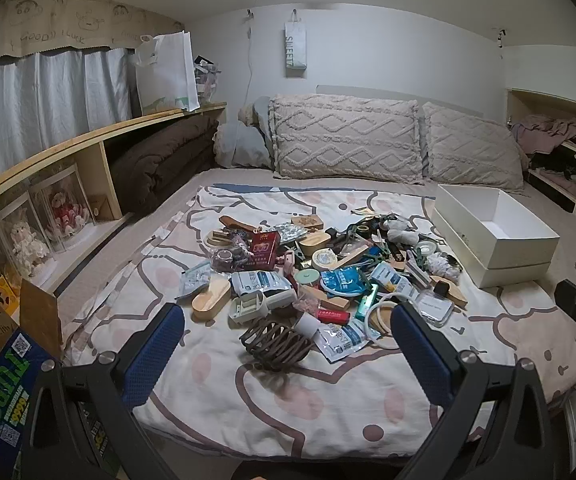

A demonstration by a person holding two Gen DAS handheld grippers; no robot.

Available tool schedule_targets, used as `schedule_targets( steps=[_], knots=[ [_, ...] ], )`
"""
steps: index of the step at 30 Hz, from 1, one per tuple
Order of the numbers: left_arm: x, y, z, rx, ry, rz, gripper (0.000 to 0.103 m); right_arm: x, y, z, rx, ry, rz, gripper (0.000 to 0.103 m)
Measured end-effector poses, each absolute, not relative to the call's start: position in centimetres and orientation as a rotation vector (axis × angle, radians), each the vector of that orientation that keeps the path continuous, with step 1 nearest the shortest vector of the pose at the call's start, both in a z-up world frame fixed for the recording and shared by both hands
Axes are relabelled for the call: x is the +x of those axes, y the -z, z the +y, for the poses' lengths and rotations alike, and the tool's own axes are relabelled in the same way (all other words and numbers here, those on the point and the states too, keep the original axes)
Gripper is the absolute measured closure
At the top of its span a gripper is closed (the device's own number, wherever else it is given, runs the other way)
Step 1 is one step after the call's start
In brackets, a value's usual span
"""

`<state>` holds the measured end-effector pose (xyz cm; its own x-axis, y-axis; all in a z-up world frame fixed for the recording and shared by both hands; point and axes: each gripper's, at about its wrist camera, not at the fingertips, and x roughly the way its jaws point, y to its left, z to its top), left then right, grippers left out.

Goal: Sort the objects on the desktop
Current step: 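Move both tools toward the pile of items on the bed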

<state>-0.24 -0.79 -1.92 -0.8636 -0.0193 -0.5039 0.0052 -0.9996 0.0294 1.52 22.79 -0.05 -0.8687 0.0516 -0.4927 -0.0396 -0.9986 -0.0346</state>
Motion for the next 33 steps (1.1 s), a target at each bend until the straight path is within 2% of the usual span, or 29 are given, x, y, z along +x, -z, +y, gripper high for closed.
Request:
schedule_targets(
  steps=[23, 33],
  knots=[
    [-3.8, 4.7, -1.8, 0.961, 2.95, -0.043, 0.0, -1.4, 3.3, 22.7, -0.963, -2.951, -0.001, 0.0],
    [-5.6, 6.4, -4.6, 1.009, 2.87, -0.037, 0.0, -3.2, 4.8, 23.0, -1.042, -2.925, 0.014, 0.0]
  ],
)
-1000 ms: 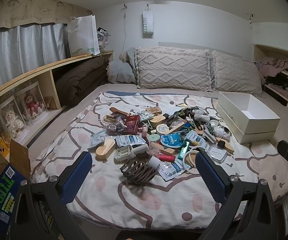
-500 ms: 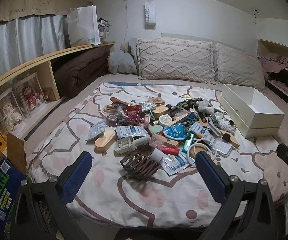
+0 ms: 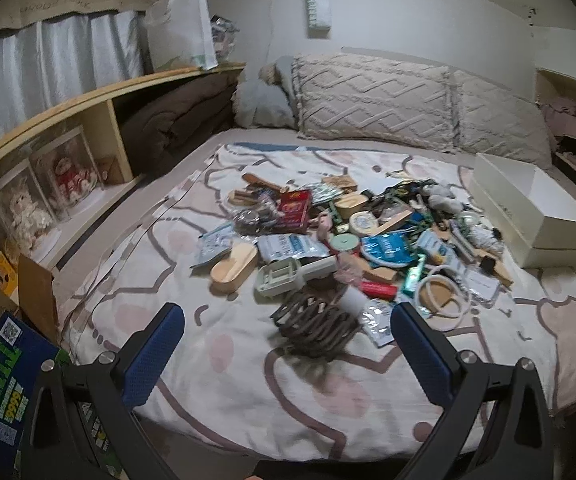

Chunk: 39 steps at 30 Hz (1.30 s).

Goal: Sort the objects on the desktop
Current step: 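Move both tools toward the pile of items on the bed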

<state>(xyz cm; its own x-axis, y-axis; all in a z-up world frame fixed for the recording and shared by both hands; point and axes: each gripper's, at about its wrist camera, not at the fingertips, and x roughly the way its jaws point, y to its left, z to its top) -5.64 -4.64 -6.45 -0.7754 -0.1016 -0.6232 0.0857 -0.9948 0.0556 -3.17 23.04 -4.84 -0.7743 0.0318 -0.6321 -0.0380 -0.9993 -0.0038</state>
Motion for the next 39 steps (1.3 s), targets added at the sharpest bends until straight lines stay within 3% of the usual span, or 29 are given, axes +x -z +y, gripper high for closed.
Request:
schedule_targets(
  steps=[12, 28, 39],
  knots=[
    [-7.4, 9.0, -6.6, 1.114, 2.841, -0.067, 0.0, -5.7, 7.8, 22.2, -1.19, -2.885, 0.016, 0.0],
    [-9.9, 8.8, -6.3, 1.138, 2.909, -0.387, 0.0, -8.6, 11.4, 21.7, -1.325, -2.826, 0.076, 0.0],
    [-12.4, 11.7, -2.8, 1.296, 3.001, -0.585, 0.0, -10.0, 14.8, 22.3, -1.469, -2.765, 0.208, 0.0]
  ],
)
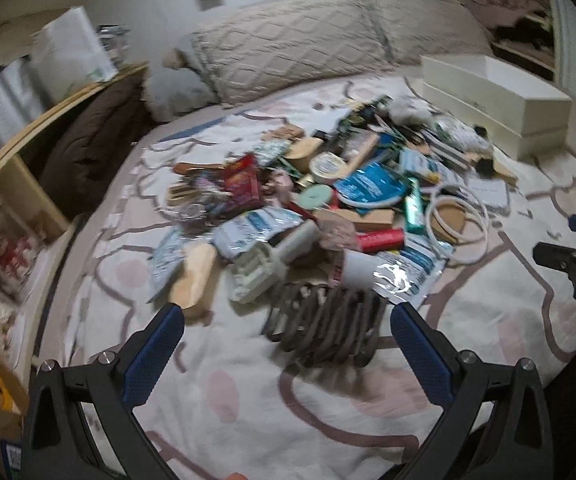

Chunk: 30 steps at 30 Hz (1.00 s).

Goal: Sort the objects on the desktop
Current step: 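Move both tools toward the pile of items on the bed, then close the left gripper on the dark grey coiled hair claw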

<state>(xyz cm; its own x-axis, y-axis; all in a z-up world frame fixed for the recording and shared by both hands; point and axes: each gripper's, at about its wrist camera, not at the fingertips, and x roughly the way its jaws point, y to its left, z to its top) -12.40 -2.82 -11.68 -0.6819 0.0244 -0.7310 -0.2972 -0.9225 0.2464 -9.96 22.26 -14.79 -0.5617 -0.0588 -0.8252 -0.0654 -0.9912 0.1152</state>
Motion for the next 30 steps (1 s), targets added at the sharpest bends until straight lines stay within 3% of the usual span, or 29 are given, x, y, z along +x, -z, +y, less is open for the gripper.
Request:
schedule_targets(
  steps=[10, 25, 30],
  knots=[
    [-14.8, 14.4, -2.1, -1.144, -2.551, 0.461, 0.0, -11.2, 17.1, 21.7, -1.574, -2.733, 0.237, 0.0],
    [-16.5, 16.8, -5.0, -1.176, -2.428, 0.101, 0.0, -11.8, 18.4, 19.8, -1.576, -2.812, 0.254, 0.0],
    [-15.7, 16.2, -5.1, -1.128, -2.416, 0.076, 0.0, -12.1, 18.4, 19.5, -1.576, -2.819, 0.24, 0.0]
  ],
)
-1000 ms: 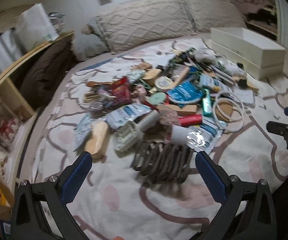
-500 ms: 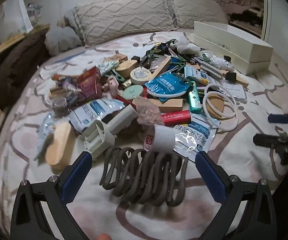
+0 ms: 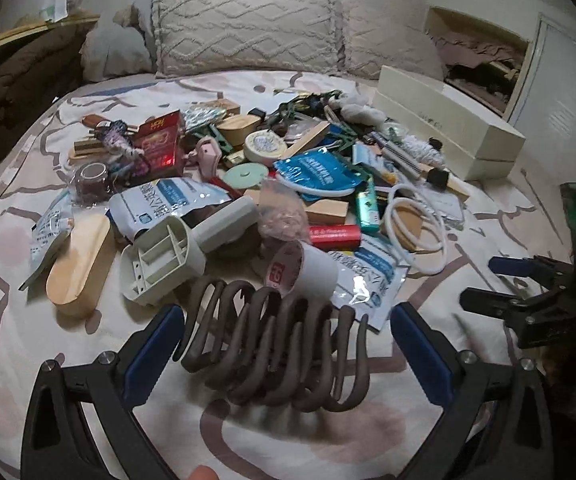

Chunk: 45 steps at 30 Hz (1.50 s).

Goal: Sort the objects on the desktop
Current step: 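Close the left gripper on the dark grey coiled hair claw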

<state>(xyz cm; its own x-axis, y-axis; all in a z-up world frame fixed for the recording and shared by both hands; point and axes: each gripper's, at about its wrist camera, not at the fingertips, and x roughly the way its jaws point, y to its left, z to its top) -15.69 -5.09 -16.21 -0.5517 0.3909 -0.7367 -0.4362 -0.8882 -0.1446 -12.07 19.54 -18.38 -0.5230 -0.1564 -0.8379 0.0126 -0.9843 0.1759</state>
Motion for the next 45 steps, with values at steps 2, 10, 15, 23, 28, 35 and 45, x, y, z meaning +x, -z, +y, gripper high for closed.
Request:
schedule_targets(
  steps=[2, 10, 15, 23, 28, 35, 45],
  knots=[
    [-15.5, 16.0, -5.1, -1.119, -2.411, 0.063, 0.0, -12.1, 18.4, 19.4, 1.479, 2.65, -0.22, 0.0],
    [-13.5, 15.5, -4.5, -1.074, -2.408, 0.099, 0.0, -12.2, 18.5, 19.0, 1.46, 2.656, -0.246, 0.0],
    [-12.4, 15.9, -3.8, -1.038, -2.448, 0.227, 0.0, -12.3, 18.6, 19.3, 1.436, 2.683, -0.317, 0.0],
    [-13.1, 17.7, -4.6, -1.07, -2.489, 0.242, 0.0, -13.4, 18.9, 19.2, 1.429, 2.676, -0.33, 0.0],
    [-13.3, 18.3, -5.6, -1.084, -2.509, 0.184, 0.0, -14.9, 18.8, 20.0, 1.412, 2.653, -0.435, 0.0],
    [-13.5, 18.6, -5.4, -1.076, -2.513, 0.157, 0.0, -16.3, 18.8, 19.4, 1.405, 2.636, -0.502, 0.0],
    [-14.1, 19.3, -4.6, -1.131, -2.522, 0.054, 0.0, -17.8, 19.8, 17.6, 1.457, 2.718, -0.405, 0.0]
  ],
)
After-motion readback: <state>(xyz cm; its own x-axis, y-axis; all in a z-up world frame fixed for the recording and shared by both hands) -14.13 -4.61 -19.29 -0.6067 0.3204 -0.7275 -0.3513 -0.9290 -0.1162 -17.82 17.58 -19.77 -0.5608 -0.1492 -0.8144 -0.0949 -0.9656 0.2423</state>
